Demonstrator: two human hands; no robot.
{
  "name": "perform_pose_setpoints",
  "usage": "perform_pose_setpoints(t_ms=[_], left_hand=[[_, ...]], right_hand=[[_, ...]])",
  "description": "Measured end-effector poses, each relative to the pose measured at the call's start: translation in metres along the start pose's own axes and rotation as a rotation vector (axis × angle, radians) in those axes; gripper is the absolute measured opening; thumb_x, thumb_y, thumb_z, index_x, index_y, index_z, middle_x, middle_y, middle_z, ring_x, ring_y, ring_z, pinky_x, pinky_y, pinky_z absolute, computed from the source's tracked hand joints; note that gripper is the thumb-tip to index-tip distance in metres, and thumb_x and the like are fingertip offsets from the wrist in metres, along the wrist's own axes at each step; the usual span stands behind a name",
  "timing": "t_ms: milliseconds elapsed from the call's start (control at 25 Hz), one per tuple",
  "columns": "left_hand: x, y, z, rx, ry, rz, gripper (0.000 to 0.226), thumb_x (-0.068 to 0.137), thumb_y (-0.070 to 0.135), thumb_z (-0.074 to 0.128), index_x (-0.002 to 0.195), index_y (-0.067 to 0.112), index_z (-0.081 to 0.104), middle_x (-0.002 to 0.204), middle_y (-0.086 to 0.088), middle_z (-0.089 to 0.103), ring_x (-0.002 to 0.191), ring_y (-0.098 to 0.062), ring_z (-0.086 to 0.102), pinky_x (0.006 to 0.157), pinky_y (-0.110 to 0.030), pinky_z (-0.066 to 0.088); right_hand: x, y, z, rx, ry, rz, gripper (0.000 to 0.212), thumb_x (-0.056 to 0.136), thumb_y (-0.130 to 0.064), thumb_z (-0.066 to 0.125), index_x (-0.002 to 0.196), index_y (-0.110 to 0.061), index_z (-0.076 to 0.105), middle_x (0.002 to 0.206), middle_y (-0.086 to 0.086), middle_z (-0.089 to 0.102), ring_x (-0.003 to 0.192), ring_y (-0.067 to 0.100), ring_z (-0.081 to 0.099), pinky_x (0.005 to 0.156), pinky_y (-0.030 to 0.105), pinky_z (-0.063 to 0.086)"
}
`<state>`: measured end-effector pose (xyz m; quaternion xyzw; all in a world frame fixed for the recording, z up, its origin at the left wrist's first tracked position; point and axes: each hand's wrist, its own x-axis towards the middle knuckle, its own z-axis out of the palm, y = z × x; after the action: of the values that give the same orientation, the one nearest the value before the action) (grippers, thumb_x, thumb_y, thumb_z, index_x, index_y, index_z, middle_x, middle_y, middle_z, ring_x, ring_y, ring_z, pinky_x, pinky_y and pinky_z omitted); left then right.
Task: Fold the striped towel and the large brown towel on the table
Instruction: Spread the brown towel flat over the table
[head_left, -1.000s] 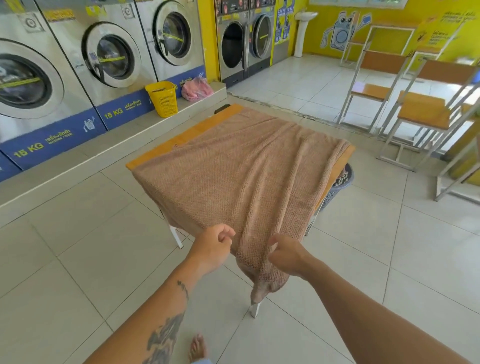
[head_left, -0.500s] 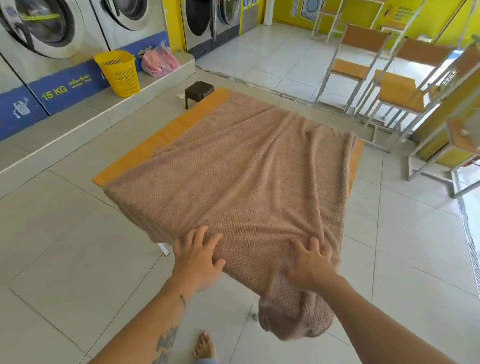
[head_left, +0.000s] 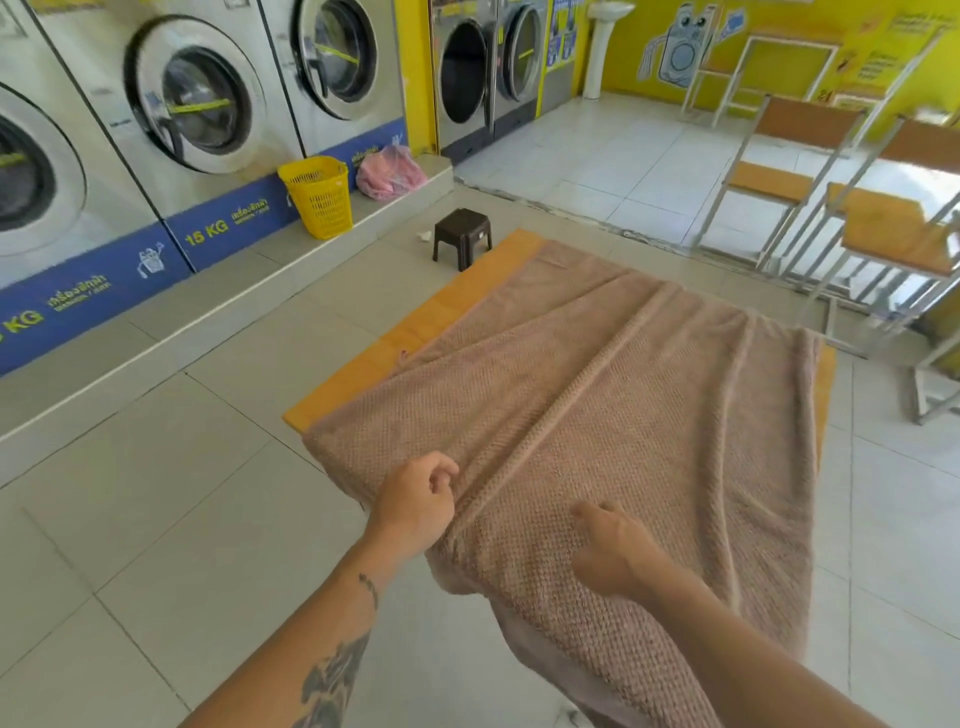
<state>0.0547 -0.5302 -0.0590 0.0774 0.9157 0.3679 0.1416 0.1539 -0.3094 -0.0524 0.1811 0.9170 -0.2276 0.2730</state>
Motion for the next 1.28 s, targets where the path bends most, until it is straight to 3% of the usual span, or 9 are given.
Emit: perform_pose_setpoints(t_ms=[120,280,360,520,720,840,960,1160,1280], left_hand=[[0.013,0.002,-0.015,-0.030,0.049,-0.040,0.023,0.098,0.016,0.047,0.097,0.030,0.065,0.101,0.009,0.065,0.097,-0.012,0.059,0.083,-0.031,0.050],[0.041,-0.002,-0.041,-0.039,0.199,-0.077,0.021,0.101,0.021,0.044,0.101,0.027,0.064,0.100,0.008,0.064,0.091,-0.014,0.059,0.071,-0.027,0.043],[0.066,-0.016,-0.053,0.020,0.240,-0.106,0.021,0.102,0.024,0.042,0.104,0.027,0.063,0.102,0.010,0.062,0.090,-0.012,0.055,0.073,-0.028,0.040],[0.129,-0.061,-0.068,0.055,0.291,-0.163,0.020,0.100,0.031,0.039,0.093,0.037,0.057,0.112,0.002,0.063,0.097,-0.020,0.056,0.088,-0.044,0.051],[0.193,-0.098,-0.069,0.172,0.148,-0.088,0.031,0.100,0.034,0.044,0.121,0.020,0.062,0.123,-0.005,0.056,0.112,-0.027,0.053,0.094,-0.044,0.048],[0.211,-0.103,-0.069,0.241,0.073,0.034,0.015,0.094,0.029,0.056,0.107,0.025,0.063,0.110,0.000,0.059,0.103,-0.026,0.055,0.087,-0.043,0.049],[0.219,-0.107,-0.082,0.307,0.008,0.087,0.006,0.089,0.019,0.054,0.089,0.022,0.060,0.093,0.001,0.059,0.090,-0.026,0.055,0.077,-0.037,0.044],[0.210,-0.153,-0.122,0.284,0.140,0.021,0.005,0.086,0.018,0.053,0.082,0.019,0.051,0.084,-0.001,0.056,0.079,-0.026,0.053,0.075,-0.040,0.048],[0.204,-0.168,-0.136,0.222,0.152,-0.068,0.005,0.087,0.016,0.052,0.083,0.017,0.051,0.086,-0.004,0.058,0.077,-0.025,0.053,0.070,-0.038,0.047]], right_hand=[[0.012,-0.016,-0.022,0.063,0.040,-0.098,0.073,0.078,-0.013,0.048,0.149,-0.023,0.032,0.151,0.008,0.031,0.132,0.033,0.040,0.107,0.047,0.044],[0.034,-0.049,-0.043,0.101,0.103,-0.216,0.071,0.082,-0.014,0.049,0.151,-0.020,0.030,0.153,0.008,0.031,0.139,0.033,0.034,0.111,0.046,0.039],[0.043,-0.067,-0.043,0.073,0.092,-0.235,0.069,0.085,-0.015,0.048,0.151,-0.018,0.029,0.152,0.008,0.032,0.140,0.033,0.031,0.113,0.047,0.035],[0.076,-0.108,-0.040,0.056,0.103,-0.178,0.064,0.086,-0.016,0.048,0.149,-0.016,0.033,0.151,0.008,0.037,0.139,0.033,0.034,0.114,0.045,0.034],[0.120,-0.177,-0.010,0.008,0.086,-0.023,0.058,0.082,-0.029,0.048,0.139,-0.022,0.040,0.149,0.003,0.037,0.137,0.036,0.030,0.109,0.058,0.031],[0.131,-0.206,0.009,-0.097,0.079,0.049,0.070,0.078,-0.033,0.051,0.145,-0.026,0.032,0.154,0.003,0.026,0.143,0.036,0.019,0.114,0.061,0.021],[0.139,-0.225,0.013,-0.158,0.102,0.071,0.075,0.079,-0.037,0.050,0.150,-0.028,0.027,0.158,0.003,0.021,0.148,0.037,0.006,0.116,0.062,0.014],[0.143,-0.253,0.026,-0.088,0.076,-0.030,0.072,0.081,-0.031,0.051,0.150,-0.028,0.029,0.159,0.001,0.018,0.144,0.034,0.013,0.115,0.057,0.025],[0.140,-0.256,0.032,-0.007,0.189,-0.040,0.069,0.080,-0.023,0.048,0.147,-0.028,0.033,0.155,0.000,0.023,0.142,0.033,0.020,0.114,0.054,0.028]])
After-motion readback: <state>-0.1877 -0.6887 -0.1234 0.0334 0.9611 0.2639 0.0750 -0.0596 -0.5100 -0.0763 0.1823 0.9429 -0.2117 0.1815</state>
